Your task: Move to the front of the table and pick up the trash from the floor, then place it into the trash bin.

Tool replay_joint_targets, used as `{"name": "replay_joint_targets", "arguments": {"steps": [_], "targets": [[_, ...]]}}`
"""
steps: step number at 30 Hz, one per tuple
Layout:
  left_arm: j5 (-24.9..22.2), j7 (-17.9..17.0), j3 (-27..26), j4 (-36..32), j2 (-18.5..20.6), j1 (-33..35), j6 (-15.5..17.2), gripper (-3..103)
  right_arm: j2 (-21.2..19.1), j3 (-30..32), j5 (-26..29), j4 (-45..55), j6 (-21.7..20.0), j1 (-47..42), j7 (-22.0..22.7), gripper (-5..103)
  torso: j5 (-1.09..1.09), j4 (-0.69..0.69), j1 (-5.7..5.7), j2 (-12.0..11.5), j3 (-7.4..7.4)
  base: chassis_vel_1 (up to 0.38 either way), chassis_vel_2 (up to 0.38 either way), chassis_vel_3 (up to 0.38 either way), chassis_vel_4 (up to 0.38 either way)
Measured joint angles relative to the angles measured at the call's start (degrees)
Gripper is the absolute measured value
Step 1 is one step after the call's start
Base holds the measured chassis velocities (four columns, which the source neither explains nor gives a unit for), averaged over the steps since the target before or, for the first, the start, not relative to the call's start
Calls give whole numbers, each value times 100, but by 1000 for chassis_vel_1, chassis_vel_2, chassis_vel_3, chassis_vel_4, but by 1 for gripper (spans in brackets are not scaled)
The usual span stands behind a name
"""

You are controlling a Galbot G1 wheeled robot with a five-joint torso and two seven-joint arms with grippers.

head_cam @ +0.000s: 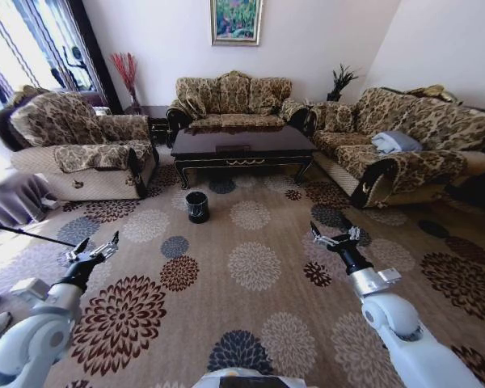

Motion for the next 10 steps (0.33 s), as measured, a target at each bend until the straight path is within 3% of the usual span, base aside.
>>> {"name": "replay_joint_targets", "arguments": {"steps": [5, 10], "targets": [[43, 9, 5, 2, 0, -12, -51, 100, 3, 1, 0, 0, -3, -4, 0, 100, 0, 0, -6, -14, -8, 0, 0, 0, 0], [130, 414, -34, 49, -14, -8, -160, 100, 5, 5, 0, 17, -6, -10, 1, 100, 0, 0, -13, -28, -16, 0, 0, 0, 0]]}}
